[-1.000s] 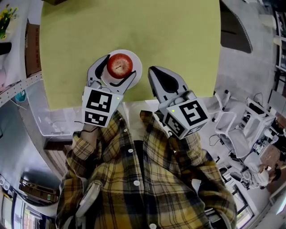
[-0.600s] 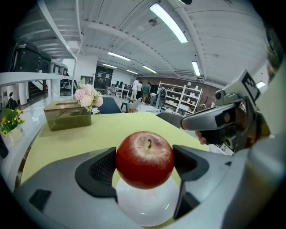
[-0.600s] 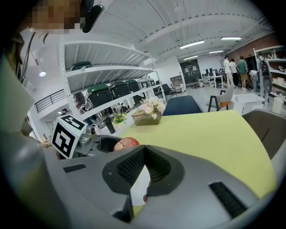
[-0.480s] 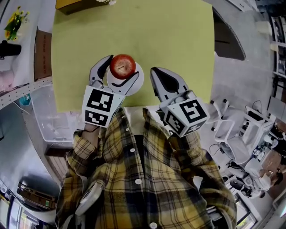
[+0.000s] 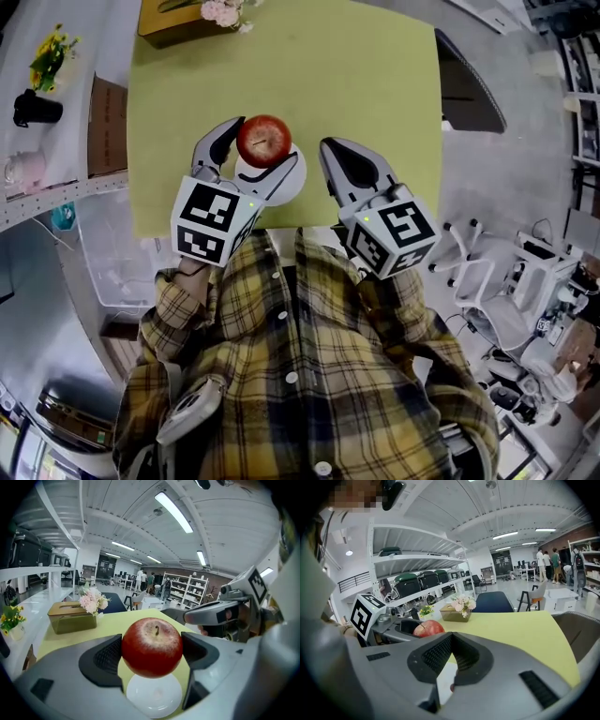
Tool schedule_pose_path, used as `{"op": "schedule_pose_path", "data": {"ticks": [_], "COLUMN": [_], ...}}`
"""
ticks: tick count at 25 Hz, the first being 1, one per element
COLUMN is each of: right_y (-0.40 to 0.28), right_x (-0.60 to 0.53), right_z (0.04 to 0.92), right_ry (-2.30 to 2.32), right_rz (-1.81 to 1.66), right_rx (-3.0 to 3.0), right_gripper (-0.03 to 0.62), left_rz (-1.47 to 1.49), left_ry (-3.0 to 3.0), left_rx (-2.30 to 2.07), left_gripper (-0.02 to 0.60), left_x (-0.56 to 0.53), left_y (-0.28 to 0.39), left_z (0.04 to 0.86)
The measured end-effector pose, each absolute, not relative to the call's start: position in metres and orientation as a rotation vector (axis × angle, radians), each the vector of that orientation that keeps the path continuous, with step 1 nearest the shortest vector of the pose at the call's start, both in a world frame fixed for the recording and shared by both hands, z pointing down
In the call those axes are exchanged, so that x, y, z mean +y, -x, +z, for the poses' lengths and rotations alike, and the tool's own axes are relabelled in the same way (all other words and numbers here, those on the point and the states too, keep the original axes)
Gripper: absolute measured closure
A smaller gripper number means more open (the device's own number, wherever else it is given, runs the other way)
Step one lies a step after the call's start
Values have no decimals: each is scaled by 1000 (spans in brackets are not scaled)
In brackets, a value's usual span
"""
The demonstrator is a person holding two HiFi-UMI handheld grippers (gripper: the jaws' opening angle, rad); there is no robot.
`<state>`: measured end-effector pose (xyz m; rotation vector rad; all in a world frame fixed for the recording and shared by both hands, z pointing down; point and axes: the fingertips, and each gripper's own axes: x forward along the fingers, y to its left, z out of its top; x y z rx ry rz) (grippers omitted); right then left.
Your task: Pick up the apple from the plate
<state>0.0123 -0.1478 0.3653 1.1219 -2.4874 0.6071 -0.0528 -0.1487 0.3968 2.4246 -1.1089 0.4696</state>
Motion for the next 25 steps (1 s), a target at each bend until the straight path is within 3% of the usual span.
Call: {"op": "schedule_pose_path", "data": {"ticks": [25], "right_y": [-6], "right_x": [-137], "right_z": [312], "right_ry": [-1153], "right_rz": [504], "right_rx": [-2588], "right_gripper": [597], "left_rz": [486], "left_ry": [-2563], "left_rx": [-1008], "left_gripper": [195], "left_x": [-128], "left_y": [42], "left_z": [332]}}
